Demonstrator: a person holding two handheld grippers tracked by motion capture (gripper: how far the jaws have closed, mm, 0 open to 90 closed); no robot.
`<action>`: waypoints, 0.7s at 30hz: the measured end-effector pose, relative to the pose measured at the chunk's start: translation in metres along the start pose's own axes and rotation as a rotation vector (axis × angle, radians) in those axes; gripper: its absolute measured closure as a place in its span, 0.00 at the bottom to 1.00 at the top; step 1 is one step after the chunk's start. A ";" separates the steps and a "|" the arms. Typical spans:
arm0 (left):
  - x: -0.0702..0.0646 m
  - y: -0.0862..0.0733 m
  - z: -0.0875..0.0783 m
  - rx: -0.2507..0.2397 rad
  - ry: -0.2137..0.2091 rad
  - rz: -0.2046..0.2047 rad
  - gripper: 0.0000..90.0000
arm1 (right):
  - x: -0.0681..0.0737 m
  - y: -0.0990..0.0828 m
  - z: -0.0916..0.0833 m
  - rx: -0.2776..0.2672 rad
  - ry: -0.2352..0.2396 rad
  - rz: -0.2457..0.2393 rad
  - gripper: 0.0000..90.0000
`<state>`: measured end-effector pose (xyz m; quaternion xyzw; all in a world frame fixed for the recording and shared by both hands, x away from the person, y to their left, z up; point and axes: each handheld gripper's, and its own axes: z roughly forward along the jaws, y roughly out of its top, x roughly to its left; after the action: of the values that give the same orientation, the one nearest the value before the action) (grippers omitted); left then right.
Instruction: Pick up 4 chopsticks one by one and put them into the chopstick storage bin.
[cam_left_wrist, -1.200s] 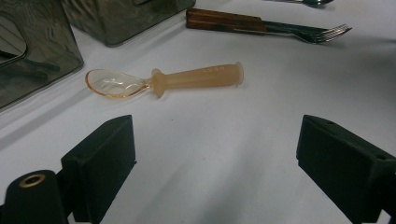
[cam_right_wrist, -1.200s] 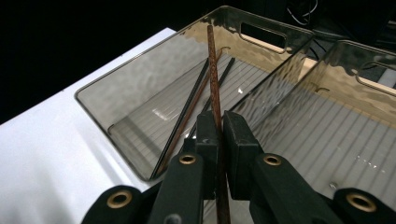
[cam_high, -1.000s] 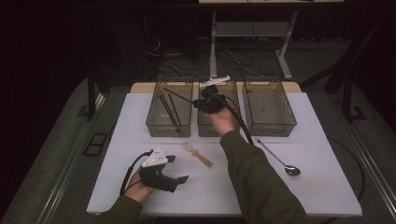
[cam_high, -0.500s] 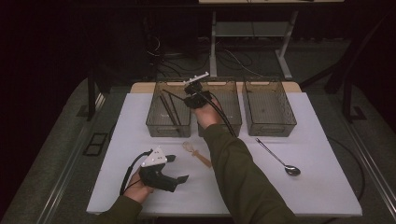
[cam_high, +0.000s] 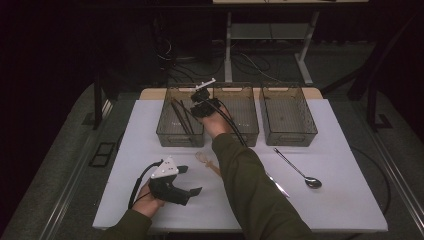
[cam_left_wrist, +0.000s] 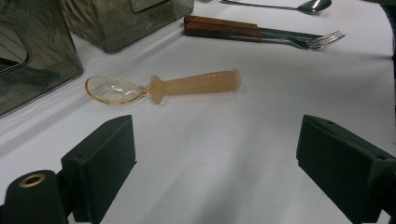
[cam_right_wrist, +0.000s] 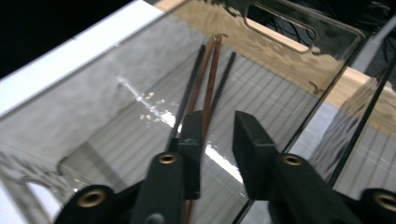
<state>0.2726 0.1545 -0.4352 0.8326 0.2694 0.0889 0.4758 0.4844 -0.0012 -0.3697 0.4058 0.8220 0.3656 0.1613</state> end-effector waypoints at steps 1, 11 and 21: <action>0.000 0.000 0.000 0.000 0.000 0.000 0.11 | 0.000 0.001 -0.002 -0.005 0.009 0.004 0.77; 0.000 0.000 0.000 0.002 0.002 0.003 0.11 | -0.002 -0.002 -0.028 -0.051 0.112 0.023 0.62; -0.001 -0.001 0.003 0.011 0.005 0.004 0.11 | -0.010 -0.022 -0.058 -0.041 0.234 -0.011 0.50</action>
<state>0.2725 0.1524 -0.4372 0.8356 0.2694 0.0906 0.4701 0.4460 -0.0451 -0.3470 0.3524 0.8298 0.4262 0.0746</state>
